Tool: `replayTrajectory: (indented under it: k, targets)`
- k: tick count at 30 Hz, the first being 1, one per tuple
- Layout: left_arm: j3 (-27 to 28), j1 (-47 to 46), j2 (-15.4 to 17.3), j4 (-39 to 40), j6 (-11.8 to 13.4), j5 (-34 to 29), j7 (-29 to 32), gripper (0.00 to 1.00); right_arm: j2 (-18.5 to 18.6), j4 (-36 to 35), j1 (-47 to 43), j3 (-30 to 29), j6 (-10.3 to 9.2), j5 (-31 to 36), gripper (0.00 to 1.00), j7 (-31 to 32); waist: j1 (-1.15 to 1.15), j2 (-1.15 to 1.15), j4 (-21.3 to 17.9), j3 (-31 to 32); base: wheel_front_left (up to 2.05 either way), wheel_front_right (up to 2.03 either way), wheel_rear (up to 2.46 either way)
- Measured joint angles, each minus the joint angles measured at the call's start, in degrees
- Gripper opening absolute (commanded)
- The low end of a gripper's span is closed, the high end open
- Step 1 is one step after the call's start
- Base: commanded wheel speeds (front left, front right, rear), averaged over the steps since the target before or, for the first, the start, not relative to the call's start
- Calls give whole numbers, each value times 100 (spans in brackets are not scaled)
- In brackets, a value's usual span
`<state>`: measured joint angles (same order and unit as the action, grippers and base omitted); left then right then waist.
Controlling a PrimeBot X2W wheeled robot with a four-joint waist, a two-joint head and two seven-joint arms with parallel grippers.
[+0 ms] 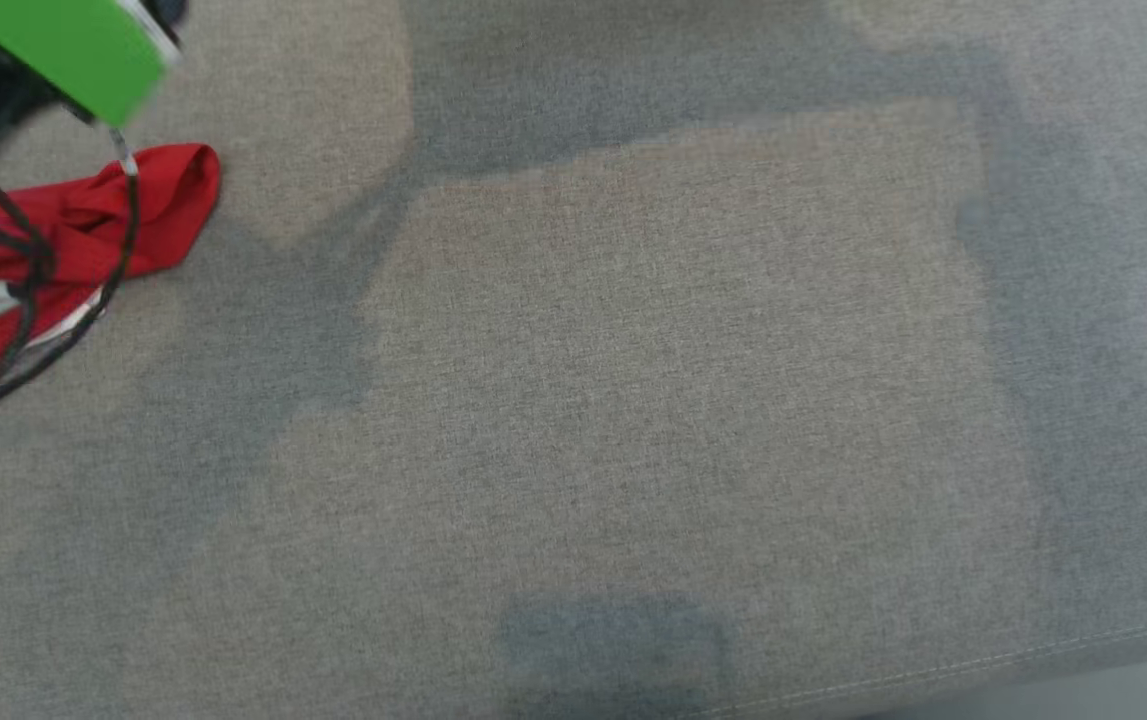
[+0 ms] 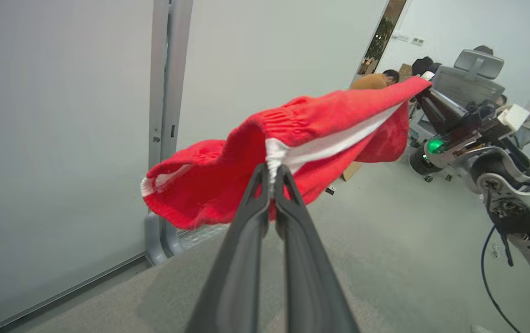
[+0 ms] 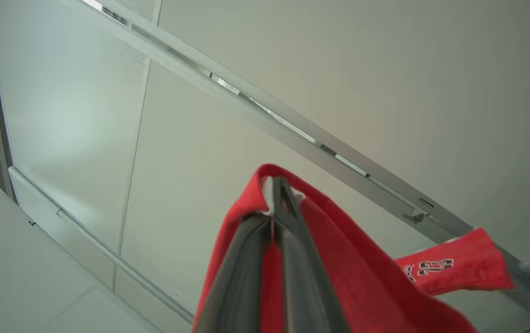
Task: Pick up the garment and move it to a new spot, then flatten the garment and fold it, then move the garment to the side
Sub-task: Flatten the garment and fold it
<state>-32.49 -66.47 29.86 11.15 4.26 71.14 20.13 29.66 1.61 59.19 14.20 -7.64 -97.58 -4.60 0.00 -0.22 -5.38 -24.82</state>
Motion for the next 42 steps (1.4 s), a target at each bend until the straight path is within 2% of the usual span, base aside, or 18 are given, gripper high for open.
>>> replayTrajectory:
  k: [4,8,13,17,20,25,31,38,42]
  targets:
    - [-434,662,38,-336,-279,-554,-326,0,-215,288,-519,627,0,232,0,15,0,0,22,-321,0,0,0]
    - [-454,1595,-79,-1012,-318,-751,-1107,0,-724,778,-1343,1179,0,296,0,9,1,0,-16,-614,0,0,0]
    - [-891,2548,-218,-1846,-642,-1046,-1699,0,-1032,1283,-2144,1764,13,479,0,7,0,0,-153,-815,0,0,0]
    - [-817,2763,-371,-2254,-862,-1145,-2321,0,-1143,1441,-2175,1896,302,565,0,-38,0,0,-239,-748,0,0,0]
    - [-792,2843,-506,-2471,-938,-1095,-2617,0,-1104,1493,-2268,2102,517,677,0,73,0,0,-263,-609,0,0,0]
    - [-786,3132,-610,-2571,-1055,-731,-2809,0,-861,1533,-2491,2313,713,792,0,283,0,0,-243,-274,0,0,0]
    - [-788,3476,-446,-2480,-1115,-363,-2792,0,-422,1684,-2632,2326,788,881,0,477,0,0,-231,169,0,0,0]
    - [-1079,4334,-244,-2204,-1131,-209,-2743,0,-289,1728,-3229,2449,900,758,0,723,0,0,-247,703,0,0,0]
    - [-1273,5030,-369,-2137,-1131,-19,-2902,0,-160,1748,-3877,2542,913,665,0,750,0,0,-240,1089,0,0,0]
